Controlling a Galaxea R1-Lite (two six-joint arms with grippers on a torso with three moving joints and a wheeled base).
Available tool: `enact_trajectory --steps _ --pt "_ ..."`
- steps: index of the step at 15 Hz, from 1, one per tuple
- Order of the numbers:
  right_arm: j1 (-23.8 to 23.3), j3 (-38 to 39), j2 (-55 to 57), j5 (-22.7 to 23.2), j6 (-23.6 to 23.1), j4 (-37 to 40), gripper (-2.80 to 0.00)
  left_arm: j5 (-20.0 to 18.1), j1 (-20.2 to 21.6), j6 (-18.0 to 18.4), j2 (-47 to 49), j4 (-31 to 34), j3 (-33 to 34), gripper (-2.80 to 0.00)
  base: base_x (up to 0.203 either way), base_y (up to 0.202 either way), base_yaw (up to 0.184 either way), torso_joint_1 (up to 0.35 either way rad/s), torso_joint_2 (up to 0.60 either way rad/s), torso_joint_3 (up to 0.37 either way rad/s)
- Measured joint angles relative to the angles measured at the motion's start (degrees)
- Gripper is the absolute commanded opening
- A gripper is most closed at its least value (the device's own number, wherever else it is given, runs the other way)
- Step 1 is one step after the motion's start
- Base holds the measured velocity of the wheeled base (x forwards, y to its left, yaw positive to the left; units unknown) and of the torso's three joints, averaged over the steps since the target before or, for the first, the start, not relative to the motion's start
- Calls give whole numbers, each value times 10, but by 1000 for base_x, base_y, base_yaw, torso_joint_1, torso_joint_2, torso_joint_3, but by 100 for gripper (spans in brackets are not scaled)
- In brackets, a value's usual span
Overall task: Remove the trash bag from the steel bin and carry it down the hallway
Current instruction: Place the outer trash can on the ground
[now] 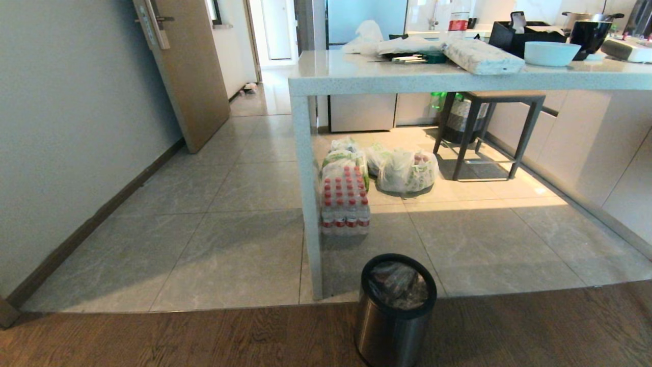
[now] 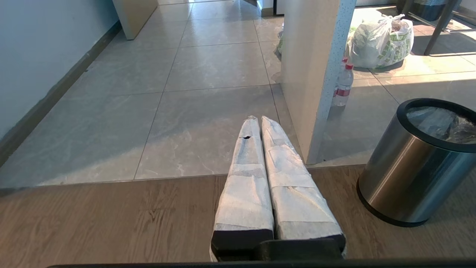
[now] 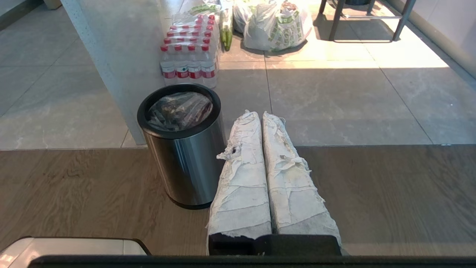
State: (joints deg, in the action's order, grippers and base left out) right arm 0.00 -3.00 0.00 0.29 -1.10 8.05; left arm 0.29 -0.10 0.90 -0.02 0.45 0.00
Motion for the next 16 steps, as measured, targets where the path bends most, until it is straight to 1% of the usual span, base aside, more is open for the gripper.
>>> enact_trajectory --steps 5,9,16 --pt "0 0 0 -1 1 0 -280 1 0 -3 0 -2 0 -280 0 0 0 -1 2 -23" --pt "0 0 0 -1 2 0 -280 1 0 -10 0 -2 0 -280 0 0 0 1 2 -178" --pt "0 0 0 0 3 0 -280 1 0 -11 0 -3 0 -280 0 0 0 3 3 -195"
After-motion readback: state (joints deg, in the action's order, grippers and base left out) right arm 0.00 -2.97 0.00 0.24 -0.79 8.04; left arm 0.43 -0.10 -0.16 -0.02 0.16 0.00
